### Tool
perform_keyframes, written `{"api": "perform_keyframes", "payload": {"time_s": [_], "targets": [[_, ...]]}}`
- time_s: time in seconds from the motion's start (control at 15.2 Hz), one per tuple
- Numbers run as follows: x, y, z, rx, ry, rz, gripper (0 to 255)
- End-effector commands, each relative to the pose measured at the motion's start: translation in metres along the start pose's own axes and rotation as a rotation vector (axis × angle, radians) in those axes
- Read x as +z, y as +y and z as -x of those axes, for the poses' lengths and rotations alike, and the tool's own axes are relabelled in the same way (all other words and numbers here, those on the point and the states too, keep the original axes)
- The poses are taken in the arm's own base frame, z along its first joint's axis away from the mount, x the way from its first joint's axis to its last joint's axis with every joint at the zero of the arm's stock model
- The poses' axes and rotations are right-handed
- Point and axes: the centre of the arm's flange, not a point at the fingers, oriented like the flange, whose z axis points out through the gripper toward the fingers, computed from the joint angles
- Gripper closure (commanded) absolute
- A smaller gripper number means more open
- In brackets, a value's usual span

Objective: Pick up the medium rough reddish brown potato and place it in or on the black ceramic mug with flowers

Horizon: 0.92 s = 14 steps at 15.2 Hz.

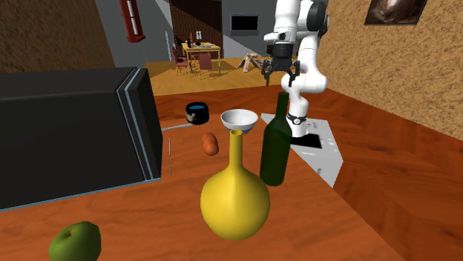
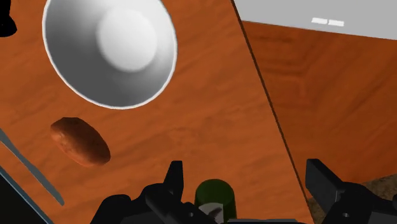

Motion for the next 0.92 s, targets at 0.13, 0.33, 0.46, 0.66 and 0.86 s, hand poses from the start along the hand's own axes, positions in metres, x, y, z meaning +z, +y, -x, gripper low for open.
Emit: {"api": "perform_keyframes", "payload": {"time_s": [0.13, 0.33, 0.46, 0.66, 0.86], "targets": [[0.032, 0.045, 0.0, -0.063, -0.004, -0.001, 0], [0.053, 0.078, -0.002, -0.107, -0.008, -0.002, 0], [0.067, 0.101, -0.004, -0.137, -0.01, -0.003, 0], [0.089, 0.134, -0.008, -0.182, -0.014, -0.005, 0], [0.11, 0.167, -0.014, -0.226, -0.017, -0.006, 0]]}}
